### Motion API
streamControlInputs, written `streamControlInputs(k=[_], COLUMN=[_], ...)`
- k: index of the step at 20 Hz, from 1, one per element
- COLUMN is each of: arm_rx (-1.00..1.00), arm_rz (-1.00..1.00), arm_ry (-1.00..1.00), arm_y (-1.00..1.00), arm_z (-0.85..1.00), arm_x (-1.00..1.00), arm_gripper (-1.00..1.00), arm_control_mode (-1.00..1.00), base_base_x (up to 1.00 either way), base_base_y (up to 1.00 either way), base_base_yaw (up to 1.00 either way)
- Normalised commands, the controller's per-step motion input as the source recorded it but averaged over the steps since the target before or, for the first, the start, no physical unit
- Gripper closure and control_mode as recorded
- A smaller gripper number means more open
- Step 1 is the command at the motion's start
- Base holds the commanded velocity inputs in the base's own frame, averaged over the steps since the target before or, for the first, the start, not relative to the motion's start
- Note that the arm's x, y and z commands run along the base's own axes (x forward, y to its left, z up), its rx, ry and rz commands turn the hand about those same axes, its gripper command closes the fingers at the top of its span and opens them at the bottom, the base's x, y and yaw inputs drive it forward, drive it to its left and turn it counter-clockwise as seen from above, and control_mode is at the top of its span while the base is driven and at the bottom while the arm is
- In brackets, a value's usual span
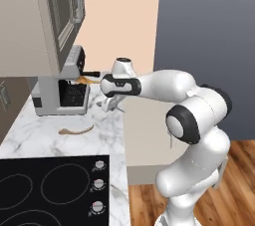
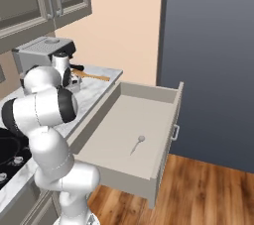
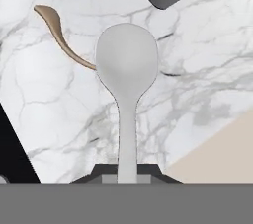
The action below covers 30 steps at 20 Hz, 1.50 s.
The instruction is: Organize the utensils by type. Pick up the wooden spoons from the counter and place them in the open cabinet. Then pick up the metallic utensils from the counter and place them in the open drawer.
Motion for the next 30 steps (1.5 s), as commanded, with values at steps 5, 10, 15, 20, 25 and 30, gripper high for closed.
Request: streamControlInputs(k=[5, 10, 15, 20, 25, 30], arm_rx=[0.0, -0.05, -0.18, -0.18, 0.01, 0.15], arm_rz=[-0.48, -0.56, -0.48, -0.36, -0.09, 0.06], arm_ry=[0.15, 0.18, 0.1, 0.01, -0.11, -0.02], arm_y=[-0.83, -0.85, -0.61, -0.61, -0.6, -0.5], arm_z=[0.12, 0.0, -0.02, -0.22, -0.39, -0.13], arm_x=[-0.08, 0.0, 0.21, 0.08, 0.11, 0.14], arm_gripper=[1.0, 1.0, 1.0, 1.0, 1.0, 1.0], arm_control_mode=[-1.0, -1.0, -1.0, -1.0, -1.0, -1.0], base_base_x=[0.0, 0.0, 0.0, 0.0, 0.0, 0.0], base_base_y=[0.0, 0.0, 0.0, 0.0, 0.0, 0.0], base_base_yaw=[0.0, 0.0, 0.0, 0.0, 0.0, 0.0])
